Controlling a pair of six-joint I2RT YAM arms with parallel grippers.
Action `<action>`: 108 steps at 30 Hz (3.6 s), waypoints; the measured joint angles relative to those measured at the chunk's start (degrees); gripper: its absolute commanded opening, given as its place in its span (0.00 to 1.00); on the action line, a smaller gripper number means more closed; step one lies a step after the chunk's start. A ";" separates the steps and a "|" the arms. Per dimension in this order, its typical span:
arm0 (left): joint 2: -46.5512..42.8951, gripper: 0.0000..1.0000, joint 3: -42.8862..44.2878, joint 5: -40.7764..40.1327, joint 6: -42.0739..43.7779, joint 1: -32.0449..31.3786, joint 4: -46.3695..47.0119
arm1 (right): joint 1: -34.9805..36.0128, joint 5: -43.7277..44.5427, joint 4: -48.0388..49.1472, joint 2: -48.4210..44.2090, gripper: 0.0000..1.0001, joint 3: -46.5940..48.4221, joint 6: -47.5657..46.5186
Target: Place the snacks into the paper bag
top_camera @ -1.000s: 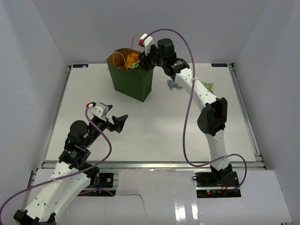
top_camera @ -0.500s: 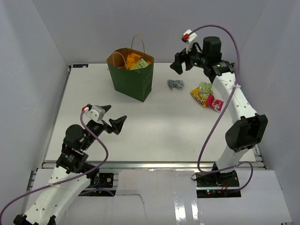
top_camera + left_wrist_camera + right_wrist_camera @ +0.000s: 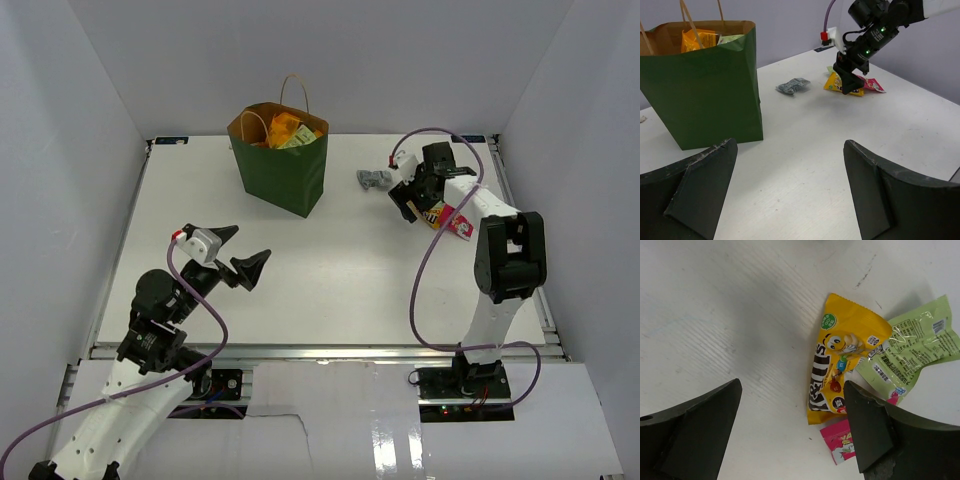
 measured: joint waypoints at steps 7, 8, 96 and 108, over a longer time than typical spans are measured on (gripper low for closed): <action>0.04 0.98 -0.24 0.15 -0.02 0.00 0.02 | 0.20 4.63 -0.57 8.28 0.73 3.02 -10.12; 0.07 0.98 -0.24 0.15 -0.02 0.00 0.04 | 0.20 5.31 -0.59 9.25 0.70 3.43 -10.84; 33.90 0.85 7.26 12.33 -15.96 -3.87 7.19 | -13.05 -37.97 -3.67 -26.18 0.90 -18.36 8.61; 86.62 0.84 57.94 -1.22 -0.04 -18.01 -6.64 | -22.69 -48.09 -12.09 -43.67 0.90 -22.88 -9.57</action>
